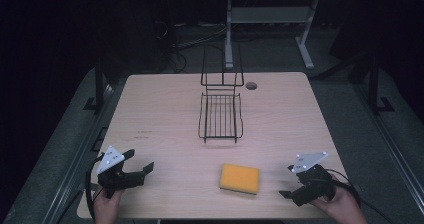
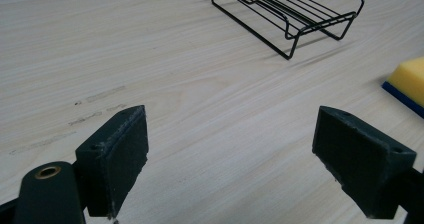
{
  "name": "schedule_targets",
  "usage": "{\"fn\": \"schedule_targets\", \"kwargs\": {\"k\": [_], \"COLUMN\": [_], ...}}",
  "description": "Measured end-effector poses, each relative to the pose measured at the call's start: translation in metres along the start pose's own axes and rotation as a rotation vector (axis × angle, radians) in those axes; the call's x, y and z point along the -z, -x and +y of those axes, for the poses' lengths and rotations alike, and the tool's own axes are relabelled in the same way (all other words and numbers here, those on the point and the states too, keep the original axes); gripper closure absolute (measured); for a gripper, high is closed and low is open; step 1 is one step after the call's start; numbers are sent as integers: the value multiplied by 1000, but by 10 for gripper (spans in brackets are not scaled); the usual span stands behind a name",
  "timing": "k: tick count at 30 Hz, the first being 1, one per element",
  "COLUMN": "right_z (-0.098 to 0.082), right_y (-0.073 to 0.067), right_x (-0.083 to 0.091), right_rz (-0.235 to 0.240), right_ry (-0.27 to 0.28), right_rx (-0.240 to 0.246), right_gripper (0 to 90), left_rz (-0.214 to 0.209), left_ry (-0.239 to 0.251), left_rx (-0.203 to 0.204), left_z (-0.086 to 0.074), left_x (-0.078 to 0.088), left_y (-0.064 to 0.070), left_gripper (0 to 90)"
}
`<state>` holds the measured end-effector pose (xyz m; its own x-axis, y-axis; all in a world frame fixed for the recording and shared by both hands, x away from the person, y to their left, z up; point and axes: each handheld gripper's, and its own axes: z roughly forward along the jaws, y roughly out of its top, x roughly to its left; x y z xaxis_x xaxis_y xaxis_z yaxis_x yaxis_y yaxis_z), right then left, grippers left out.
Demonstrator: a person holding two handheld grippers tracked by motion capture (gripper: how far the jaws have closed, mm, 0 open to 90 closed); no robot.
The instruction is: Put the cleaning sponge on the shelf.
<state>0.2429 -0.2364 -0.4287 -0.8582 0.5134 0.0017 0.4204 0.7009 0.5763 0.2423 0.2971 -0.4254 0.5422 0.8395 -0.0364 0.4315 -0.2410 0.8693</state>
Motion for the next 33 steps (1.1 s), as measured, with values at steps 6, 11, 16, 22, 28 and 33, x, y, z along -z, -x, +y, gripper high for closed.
{"fn": "schedule_targets", "kwargs": {"k": [6, 11, 16, 22, 28, 33], "right_z": [9, 18, 26, 35, 45, 55], "right_y": [-2, -4, -6, -7, -9, -12], "right_x": [-4, -9, -13, -15, -18, -22], "right_rz": [17, 33, 43, 53, 69, 86], "right_ry": [-3, -18, -28, -37, -39, -46], "right_rx": [22, 46, 70, 94, 119, 144], "right_gripper": [154, 154, 154, 154, 154, 154], "left_rz": [2, 2, 1, -1, -1, 2], "left_ry": [4, 5, 6, 7, 9, 13], "left_rx": [3, 4, 5, 4, 6, 9], "left_z": [0, 0, 0, 0, 0, 0], "left_x": [1, 1, 1, 1, 2, 3], "left_y": [-1, -1, -1, -1, -1, -2], "left_gripper": [140, 140, 141, 141, 141, 141]}}
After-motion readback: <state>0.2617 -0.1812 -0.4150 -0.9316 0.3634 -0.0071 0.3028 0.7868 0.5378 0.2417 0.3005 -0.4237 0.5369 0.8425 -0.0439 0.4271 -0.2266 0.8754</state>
